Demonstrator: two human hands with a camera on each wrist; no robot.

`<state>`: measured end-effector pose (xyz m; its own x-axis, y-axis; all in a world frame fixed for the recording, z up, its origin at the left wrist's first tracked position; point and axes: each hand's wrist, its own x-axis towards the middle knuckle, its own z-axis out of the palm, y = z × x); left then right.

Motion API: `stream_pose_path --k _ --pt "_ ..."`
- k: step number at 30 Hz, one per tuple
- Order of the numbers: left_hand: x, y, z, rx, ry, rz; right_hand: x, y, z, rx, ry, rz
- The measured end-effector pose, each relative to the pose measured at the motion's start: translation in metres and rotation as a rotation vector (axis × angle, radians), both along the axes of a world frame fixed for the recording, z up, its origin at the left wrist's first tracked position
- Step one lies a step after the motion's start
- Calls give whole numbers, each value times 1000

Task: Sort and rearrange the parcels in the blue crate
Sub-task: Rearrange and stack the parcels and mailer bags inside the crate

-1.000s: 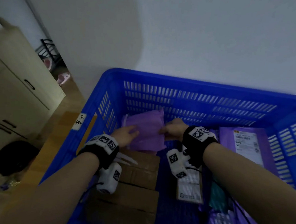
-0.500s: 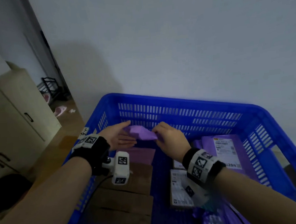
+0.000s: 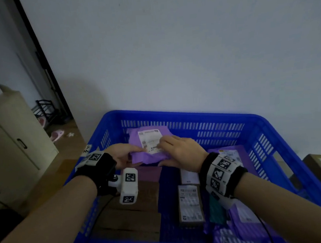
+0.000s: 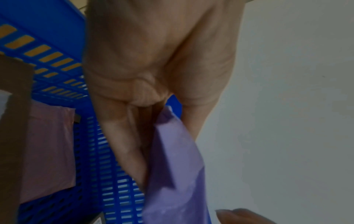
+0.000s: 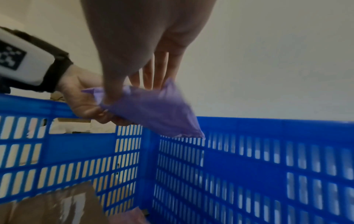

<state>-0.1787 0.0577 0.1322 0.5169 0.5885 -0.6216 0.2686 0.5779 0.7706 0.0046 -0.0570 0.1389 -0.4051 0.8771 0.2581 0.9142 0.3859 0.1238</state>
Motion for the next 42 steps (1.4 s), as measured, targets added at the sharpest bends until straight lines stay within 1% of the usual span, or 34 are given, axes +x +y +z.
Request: stream_pose_path --k 2,3,4,5,6,8,9,11,13,15,16,18,20,24,26,28,29,30,31,32,34,35,36,37,39,41,42 --pt "1 2 9 89 46 -69 4 -2 16 -79 28 -95" --pt "3 4 12 177 106 -91 7 -2 24 -106 44 -144" --pt "6 7 17 300 191 -124 12 -1 31 -94 74 -171" --pt "9 10 21 462 293 -187 15 0 39 -63 108 -188" --pt "13 13 26 661 408 -283 19 3 47 -16 130 -195" --pt "21 17 40 1036 589 -479 27 12 60 50 114 -210" --pt "26 18 46 1168 633 -528 28 16 65 37 98 -231" --pt "34 22 57 1360 683 -568 31 24 73 -67 103 -301" --pt "41 22 68 1503 774 -604 31 30 76 -206 188 -366" --pt "47 22 76 1609 871 -685 30 33 71 -324 322 -413" --pt "49 22 80 1633 903 -721 28 34 68 -358 380 -426" --pt "51 23 88 1644 914 -740 25 37 60 -385 463 -435" --pt "51 24 95 1639 886 -716 21 40 54 -351 522 -429" --pt "51 28 99 1627 775 -614 20 46 51 -147 588 -470" --pt "47 32 93 1625 631 -469 22 49 54 -74 624 -494" --pt "42 36 82 1603 474 -224 28 53 58 -35 676 -514" --pt "38 37 77 1549 415 -87 32 54 61 -17 697 -529" --pt "34 38 71 1458 372 45 35 55 64 7 717 -538" --pt "30 40 64 1290 348 150 38 56 67 31 747 -546" --pt "27 42 58 1068 302 223 40 57 69 58 790 -545" --pt "19 43 49 619 103 299 44 58 75 103 900 -539" --pt "16 43 44 464 16 304 45 59 78 118 959 -538" --pt "14 42 40 353 -49 283 46 59 81 130 1024 -528" --pt "13 39 36 273 -101 246 46 60 82 139 1104 -512" --pt "14 34 28 182 -215 170 45 61 84 145 1314 -473" --pt "18 32 24 151 -336 121 44 59 85 113 1515 -453" --pt "21 30 24 150 -397 106 43 58 84 89 1584 -451"
